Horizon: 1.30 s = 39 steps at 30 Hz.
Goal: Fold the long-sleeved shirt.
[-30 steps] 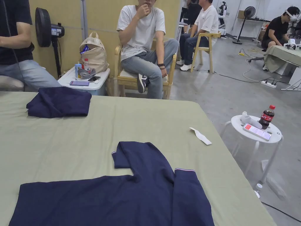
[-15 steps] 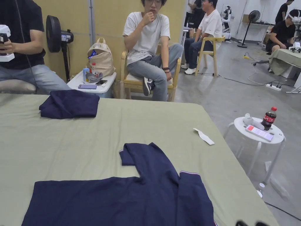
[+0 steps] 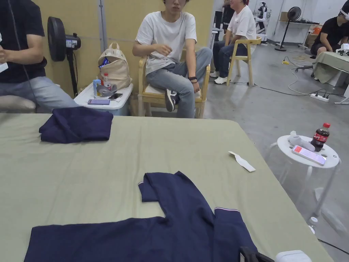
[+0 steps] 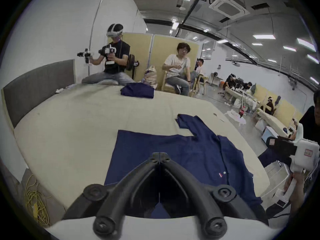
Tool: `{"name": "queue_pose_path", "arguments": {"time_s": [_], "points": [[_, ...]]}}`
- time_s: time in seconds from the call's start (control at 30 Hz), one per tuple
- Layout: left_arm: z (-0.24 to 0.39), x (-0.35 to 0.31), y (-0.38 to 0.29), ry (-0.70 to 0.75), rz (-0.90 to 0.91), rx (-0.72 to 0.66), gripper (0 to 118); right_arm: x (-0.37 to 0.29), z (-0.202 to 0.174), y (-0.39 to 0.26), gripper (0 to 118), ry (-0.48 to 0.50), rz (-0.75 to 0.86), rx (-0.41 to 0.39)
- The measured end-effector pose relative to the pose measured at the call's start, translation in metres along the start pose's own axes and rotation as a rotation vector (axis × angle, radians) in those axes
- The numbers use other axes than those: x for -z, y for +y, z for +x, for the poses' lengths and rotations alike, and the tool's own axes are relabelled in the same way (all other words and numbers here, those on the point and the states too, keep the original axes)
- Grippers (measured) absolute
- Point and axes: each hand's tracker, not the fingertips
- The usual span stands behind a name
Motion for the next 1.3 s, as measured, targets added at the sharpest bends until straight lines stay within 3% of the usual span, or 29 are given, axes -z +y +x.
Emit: {"name": "queue_pose_path", "arguments": {"time_s": [0.13, 0.27, 0.3, 0.4, 0.53, 0.63, 0.8, 0.83, 0.87, 0.9, 0.93, 0.97, 1.03, 1.17, 1.3], "points": [[-0.010, 0.012, 0.006, 0.003, -0.012, -0.034, 0, 0.062, 0.010, 0.035, 1, -0.006, 0.025, -0.062], [-0.011, 0.026, 0.021, 0.009, 0.004, -0.033, 0, 0.177, 0.027, 0.089, 1, 0.006, 0.046, -0.097], [-0.012, 0.033, 0.025, 0.010, 0.003, -0.026, 0, 0.216, 0.032, 0.104, 4, 0.030, 0.017, -0.095], [-0.016, 0.054, 0.031, 0.013, 0.001, -0.027, 0, 0.326, 0.044, 0.130, 51, 0.129, -0.102, -0.060], [-0.022, 0.083, 0.028, 0.017, -0.022, -0.043, 0, 0.450, 0.047, 0.124, 55, 0.164, -0.308, -0.084], [-0.028, 0.105, 0.023, 0.021, -0.043, -0.067, 0, 0.503, 0.044, 0.107, 55, 0.140, -0.407, -0.167], [-0.032, 0.122, 0.014, 0.021, -0.061, -0.074, 0, 0.545, 0.045, 0.077, 54, 0.158, -0.583, -0.083], [-0.030, 0.123, 0.012, 0.014, -0.068, -0.073, 0, 0.548, 0.044, 0.070, 50, 0.138, -0.597, -0.117], [-0.028, 0.123, 0.011, 0.008, -0.075, -0.071, 0, 0.537, 0.043, 0.072, 39, 0.146, -0.481, -0.111], [-0.028, 0.125, 0.008, 0.002, -0.079, -0.065, 0, 0.538, 0.042, 0.072, 14, 0.145, -0.498, -0.092], [-0.027, 0.125, 0.006, -0.008, -0.086, -0.063, 0, 0.528, 0.036, 0.074, 6, 0.141, -0.515, -0.114], [-0.026, 0.124, 0.005, -0.019, -0.093, -0.061, 0, 0.524, 0.035, 0.078, 6, 0.139, -0.487, -0.175], [-0.025, 0.121, 0.004, -0.018, -0.099, -0.051, 0, 0.511, 0.029, 0.085, 6, 0.128, -0.450, -0.214], [-0.026, 0.100, 0.012, -0.014, -0.087, -0.051, 0, 0.461, 0.029, 0.107, 6, 0.212, -0.280, -0.153], [-0.026, 0.072, 0.020, -0.005, -0.055, -0.046, 0, 0.370, 0.020, 0.114, 6, 0.264, -0.147, -0.189]]}}
